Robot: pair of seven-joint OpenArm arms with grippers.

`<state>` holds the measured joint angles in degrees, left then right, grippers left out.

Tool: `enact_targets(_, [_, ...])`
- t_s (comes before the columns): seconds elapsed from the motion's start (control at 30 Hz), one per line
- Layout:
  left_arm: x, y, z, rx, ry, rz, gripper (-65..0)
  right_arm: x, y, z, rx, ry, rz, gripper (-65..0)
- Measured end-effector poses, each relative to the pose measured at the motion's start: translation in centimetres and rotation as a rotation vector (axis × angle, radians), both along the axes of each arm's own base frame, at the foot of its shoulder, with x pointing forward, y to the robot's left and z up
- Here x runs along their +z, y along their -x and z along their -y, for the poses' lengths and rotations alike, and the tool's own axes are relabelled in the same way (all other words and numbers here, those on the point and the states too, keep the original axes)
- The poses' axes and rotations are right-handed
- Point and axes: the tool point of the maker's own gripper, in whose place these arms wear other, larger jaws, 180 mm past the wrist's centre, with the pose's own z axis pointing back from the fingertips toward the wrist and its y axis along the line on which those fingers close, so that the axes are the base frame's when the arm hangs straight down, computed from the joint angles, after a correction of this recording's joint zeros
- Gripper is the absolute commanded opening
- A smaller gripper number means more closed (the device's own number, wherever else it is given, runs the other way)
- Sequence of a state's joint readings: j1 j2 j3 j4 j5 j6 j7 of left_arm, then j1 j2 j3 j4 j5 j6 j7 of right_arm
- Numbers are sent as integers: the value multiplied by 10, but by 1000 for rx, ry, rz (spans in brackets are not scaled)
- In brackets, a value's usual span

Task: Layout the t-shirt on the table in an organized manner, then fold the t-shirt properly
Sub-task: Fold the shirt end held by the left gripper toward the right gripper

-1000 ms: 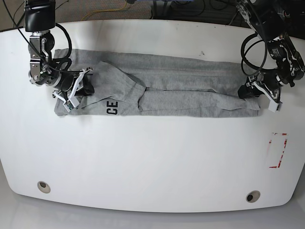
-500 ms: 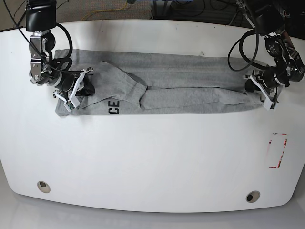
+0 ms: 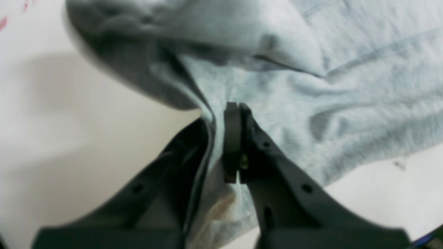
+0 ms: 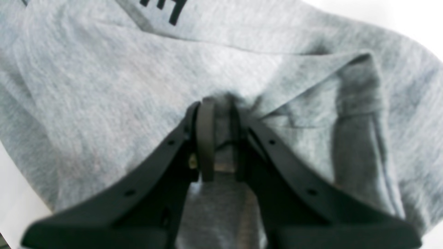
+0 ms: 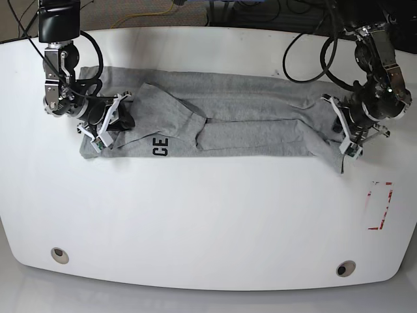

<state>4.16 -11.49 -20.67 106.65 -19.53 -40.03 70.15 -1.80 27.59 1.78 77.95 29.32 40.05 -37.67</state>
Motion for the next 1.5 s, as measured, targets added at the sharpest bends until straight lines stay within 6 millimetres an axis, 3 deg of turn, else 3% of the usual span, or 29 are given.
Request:
enact_targets(0.53, [-5,3,81,-202,49,-6,-637,0,0,0,0,-1,0,-563])
enact_targets(1.0, [10,-7,169,-368,170,43,-636,0,0,-1,0,-3,1,-563])
enact_targets(1.37, [18,-10,192,-393,208,64,-631,0,0,-1,0,-3,1,-563])
enact_targets(1.5, [19,-9,199,-416,209,65,-593,0,0,-1,0,-2,1,-563])
